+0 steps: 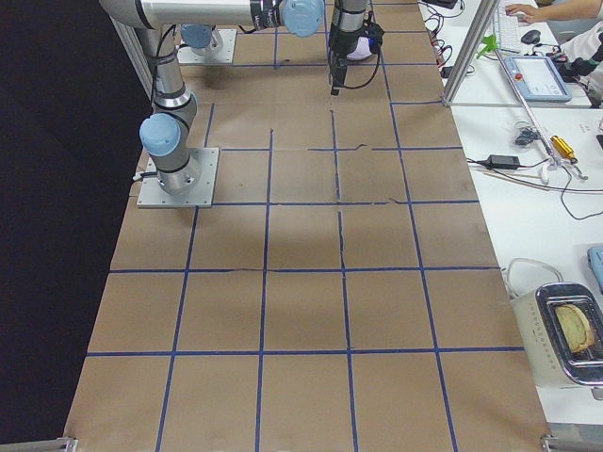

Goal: Flip cup and place on plate
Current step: 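Open the left gripper and raise it off the cup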

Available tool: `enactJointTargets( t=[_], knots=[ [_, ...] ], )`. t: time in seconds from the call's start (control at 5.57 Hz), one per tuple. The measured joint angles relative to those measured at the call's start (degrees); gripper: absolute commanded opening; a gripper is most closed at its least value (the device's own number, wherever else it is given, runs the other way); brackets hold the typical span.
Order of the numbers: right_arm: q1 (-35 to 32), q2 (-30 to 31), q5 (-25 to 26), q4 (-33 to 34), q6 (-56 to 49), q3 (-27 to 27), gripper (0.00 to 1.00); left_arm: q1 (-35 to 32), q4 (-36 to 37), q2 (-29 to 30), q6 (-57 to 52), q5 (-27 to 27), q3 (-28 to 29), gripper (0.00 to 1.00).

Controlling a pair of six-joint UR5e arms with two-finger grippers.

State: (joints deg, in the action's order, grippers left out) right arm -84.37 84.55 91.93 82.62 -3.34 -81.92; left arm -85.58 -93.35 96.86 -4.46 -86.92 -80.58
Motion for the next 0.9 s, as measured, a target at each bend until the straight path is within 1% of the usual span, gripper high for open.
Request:
enactJointTargets(
  t=[0.36, 0.9],
  knots=[
    [0.0, 0.0, 0.0, 0.0, 0.0, 0.0, 1.0, -5.0, -1.0, -0.2, 5.5, -3.4, 0.7, 0.99],
    [0.0, 0.0, 0.0, 0.0, 0.0, 0.0, 1.0, -4.4, -1.3, -0.9, 4.4, -3.6, 0.5, 0.99]
  ],
)
